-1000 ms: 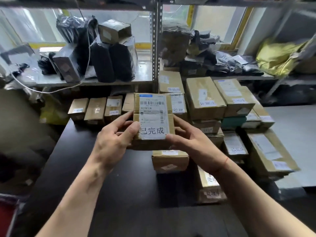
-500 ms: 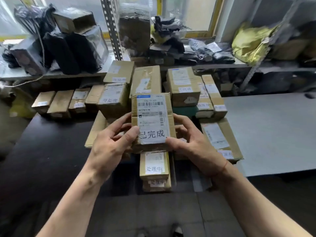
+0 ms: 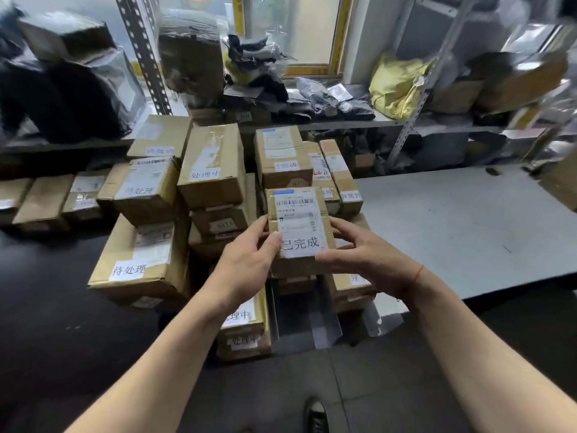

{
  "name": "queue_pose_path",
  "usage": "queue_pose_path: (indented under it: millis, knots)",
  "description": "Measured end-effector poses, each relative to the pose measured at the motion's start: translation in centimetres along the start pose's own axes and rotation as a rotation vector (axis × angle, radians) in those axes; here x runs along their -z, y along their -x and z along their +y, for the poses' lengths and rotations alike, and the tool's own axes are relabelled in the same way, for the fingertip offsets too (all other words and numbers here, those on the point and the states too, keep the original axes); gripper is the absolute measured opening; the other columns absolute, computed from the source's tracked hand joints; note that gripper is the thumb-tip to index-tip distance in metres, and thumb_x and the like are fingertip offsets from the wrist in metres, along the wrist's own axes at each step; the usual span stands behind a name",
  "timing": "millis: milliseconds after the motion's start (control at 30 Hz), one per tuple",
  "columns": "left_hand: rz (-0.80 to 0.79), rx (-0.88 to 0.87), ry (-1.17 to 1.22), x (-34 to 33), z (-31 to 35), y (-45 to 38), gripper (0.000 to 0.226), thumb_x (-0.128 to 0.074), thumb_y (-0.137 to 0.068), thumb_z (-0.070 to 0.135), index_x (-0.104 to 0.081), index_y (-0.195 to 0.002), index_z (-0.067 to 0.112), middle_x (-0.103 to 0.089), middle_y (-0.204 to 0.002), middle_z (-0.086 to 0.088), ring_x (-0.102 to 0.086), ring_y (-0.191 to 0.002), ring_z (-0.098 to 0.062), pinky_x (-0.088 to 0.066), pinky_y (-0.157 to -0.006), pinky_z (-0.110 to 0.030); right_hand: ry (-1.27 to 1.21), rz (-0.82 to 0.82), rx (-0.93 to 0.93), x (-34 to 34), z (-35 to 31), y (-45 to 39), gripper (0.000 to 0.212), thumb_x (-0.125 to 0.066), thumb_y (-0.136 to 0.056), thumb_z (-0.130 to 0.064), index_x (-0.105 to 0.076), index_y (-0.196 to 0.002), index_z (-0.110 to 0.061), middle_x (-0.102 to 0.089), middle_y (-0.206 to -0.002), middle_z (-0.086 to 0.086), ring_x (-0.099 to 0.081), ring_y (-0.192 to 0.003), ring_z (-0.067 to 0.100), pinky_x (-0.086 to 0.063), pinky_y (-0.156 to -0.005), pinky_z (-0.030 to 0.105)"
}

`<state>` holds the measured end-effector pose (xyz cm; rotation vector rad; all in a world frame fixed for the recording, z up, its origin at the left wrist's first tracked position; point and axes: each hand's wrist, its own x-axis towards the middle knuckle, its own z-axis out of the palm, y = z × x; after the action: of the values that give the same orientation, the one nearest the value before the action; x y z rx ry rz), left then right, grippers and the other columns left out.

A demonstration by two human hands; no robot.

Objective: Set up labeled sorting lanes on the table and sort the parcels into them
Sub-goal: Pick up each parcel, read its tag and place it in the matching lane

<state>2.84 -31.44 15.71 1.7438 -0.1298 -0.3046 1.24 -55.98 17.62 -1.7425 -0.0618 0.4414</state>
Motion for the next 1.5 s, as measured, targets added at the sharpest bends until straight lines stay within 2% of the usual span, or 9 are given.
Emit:
queue_pose_path:
  millis: [100, 233, 333, 567, 767, 1000, 1200, 1400, 1500]
  knots:
    - [0.017, 0.069, -0.180, -1.6, -0.8, -2.4, 0.029, -0.052, -0.107, 0.039, -0.064, -0.133, 0.044, -0.071, -0.129, 0.020, -0.066, -0.121, -0.006, -0.055, -0.105, -0.039, 0.131, -0.045, -0.057, 1.2, 1.2, -1.9, 0.081, -0.094, -0.075, -0.032, -0.055, -0.146, -0.037, -0.068, -0.136, -0.013, -0.062, -0.131, 0.011, -0.055, -0.109, 0.043]
    - [0.070, 0.184, -0.348, -3.1, -1.5, -5.4, 0.031, -0.047, -0.106, 0.028, -0.065, -0.132, 0.029, -0.068, -0.137, 0.008, -0.062, -0.124, -0.014, -0.050, -0.104, -0.033, 0.212, -0.057, -0.073, 2.3, 3.4, -5.2, 0.086, -0.094, -0.063, -0.042, -0.060, -0.142, -0.032, -0.070, -0.133, -0.015, -0.064, -0.127, 0.008, -0.053, -0.110, 0.046]
    - [0.074, 0.227, -0.439, -4.0, -1.1, -7.1, 0.030, -0.048, -0.106, 0.027, -0.065, -0.130, 0.019, -0.068, -0.136, 0.000, -0.062, -0.127, -0.025, -0.051, -0.107, -0.040, 0.205, -0.055, -0.091, 3.3, 4.9, -7.2, 0.089, -0.094, -0.060, -0.046, -0.059, -0.141, -0.037, -0.070, -0.133, -0.015, -0.064, -0.128, 0.009, -0.053, -0.111, 0.048]
    - [0.107, 0.336, -0.424, -4.6, -1.9, -9.9, 0.029, -0.051, -0.102, 0.033, -0.067, -0.123, 0.022, -0.071, -0.129, 0.002, -0.067, -0.114, -0.021, -0.058, -0.100, -0.045, 0.224, -0.076, -0.129, 4.3, 5.6, -10.1, 0.088, -0.095, -0.060, -0.042, -0.060, -0.141, -0.032, -0.071, -0.131, -0.012, -0.063, -0.127, 0.009, -0.054, -0.110, 0.046]
    - [0.136, 0.381, -0.411, -4.8, -2.8, -10.6, 0.031, -0.046, -0.107, 0.028, -0.060, -0.133, 0.019, -0.068, -0.136, 0.000, -0.064, -0.122, -0.024, -0.055, -0.104, -0.045, 0.248, -0.048, -0.136, 4.1, 6.4, -10.9, 0.085, -0.096, -0.070, -0.032, -0.056, -0.145, -0.032, -0.069, -0.136, -0.010, -0.059, -0.132, 0.012, -0.050, -0.113, 0.047]
    - [0.126, 0.374, -0.443, -4.5, -2.9, -11.2, 0.024, -0.047, -0.109, 0.026, -0.061, -0.128, 0.020, -0.069, -0.128, 0.003, -0.065, -0.118, -0.021, -0.057, -0.101, -0.045, 0.264, -0.032, -0.096, 4.1, 6.2, -11.1, 0.077, -0.092, -0.080, -0.025, -0.054, -0.146, -0.031, -0.066, -0.137, -0.013, -0.057, -0.121, -0.001, -0.051, -0.100, 0.025]
    - [0.077, 0.401, -0.507, -3.9, -5.3, -12.0, 0.032, -0.044, -0.104, 0.034, -0.054, -0.134, 0.027, -0.068, -0.135, 0.001, -0.065, -0.122, -0.024, -0.057, -0.101, -0.048, 0.290, -0.025, -0.135, 3.8, 6.9, -11.3, 0.086, -0.094, -0.076, -0.031, -0.049, -0.150, -0.035, -0.067, -0.137, -0.012, -0.062, -0.128, 0.013, -0.052, -0.112, 0.046]
    - [0.096, 0.379, -0.484, -3.7, -3.4, -10.8, 0.034, -0.043, -0.108, 0.030, -0.055, -0.139, 0.021, -0.065, -0.142, -0.003, -0.062, -0.126, -0.025, -0.053, -0.106, -0.045, 0.307, 0.005, -0.173, 3.6, 6.3, -10.8, 0.086, -0.091, -0.082, -0.029, -0.044, -0.154, -0.028, -0.064, -0.141, -0.006, -0.058, -0.131, 0.016, -0.051, -0.112, 0.045]
    - [0.097, 0.328, -0.490, -3.4, -3.0, -9.7, 0.038, -0.049, -0.109, 0.032, -0.053, -0.145, 0.021, -0.063, -0.145, -0.002, -0.062, -0.128, -0.022, -0.054, -0.100, -0.036, 0.313, 0.064, -0.163, 3.6, 6.1, -10.4, 0.082, -0.088, -0.084, -0.033, -0.046, -0.155, -0.027, -0.064, -0.134, -0.007, -0.063, -0.124, 0.017, -0.057, -0.105, 0.046]
